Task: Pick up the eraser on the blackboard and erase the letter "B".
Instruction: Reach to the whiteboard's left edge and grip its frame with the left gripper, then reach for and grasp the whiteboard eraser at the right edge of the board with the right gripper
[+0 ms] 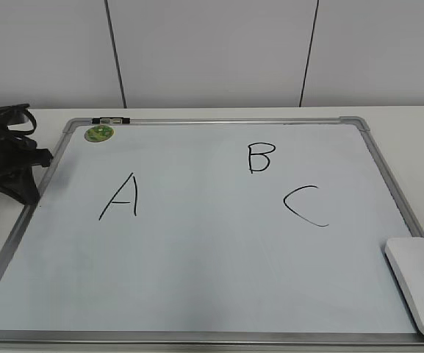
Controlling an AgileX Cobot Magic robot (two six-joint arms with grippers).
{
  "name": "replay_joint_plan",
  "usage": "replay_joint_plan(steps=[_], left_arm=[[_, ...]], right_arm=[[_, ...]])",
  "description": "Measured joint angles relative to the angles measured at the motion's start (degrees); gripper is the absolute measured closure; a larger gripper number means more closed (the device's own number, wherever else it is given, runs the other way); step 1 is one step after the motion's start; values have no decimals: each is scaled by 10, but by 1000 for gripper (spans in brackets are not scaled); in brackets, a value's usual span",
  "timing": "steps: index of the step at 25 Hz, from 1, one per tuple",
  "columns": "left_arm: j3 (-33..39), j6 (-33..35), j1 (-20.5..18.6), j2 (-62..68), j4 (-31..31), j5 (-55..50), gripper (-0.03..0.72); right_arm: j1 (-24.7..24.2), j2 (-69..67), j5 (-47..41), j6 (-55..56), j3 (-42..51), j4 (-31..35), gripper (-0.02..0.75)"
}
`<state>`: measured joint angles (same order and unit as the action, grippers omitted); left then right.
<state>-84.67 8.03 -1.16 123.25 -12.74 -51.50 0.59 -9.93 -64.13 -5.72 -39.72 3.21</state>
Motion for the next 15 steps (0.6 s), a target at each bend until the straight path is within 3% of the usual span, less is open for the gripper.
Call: replay_joint_plan(steps=[6,15], left_arm=[[0,0,0,0,-1,0,678],[0,0,0,0,-4,-2,678]], right_arm=[[0,-195,-7,15,-112,107,158],[0,-373,-67,-7,-125,99,164]])
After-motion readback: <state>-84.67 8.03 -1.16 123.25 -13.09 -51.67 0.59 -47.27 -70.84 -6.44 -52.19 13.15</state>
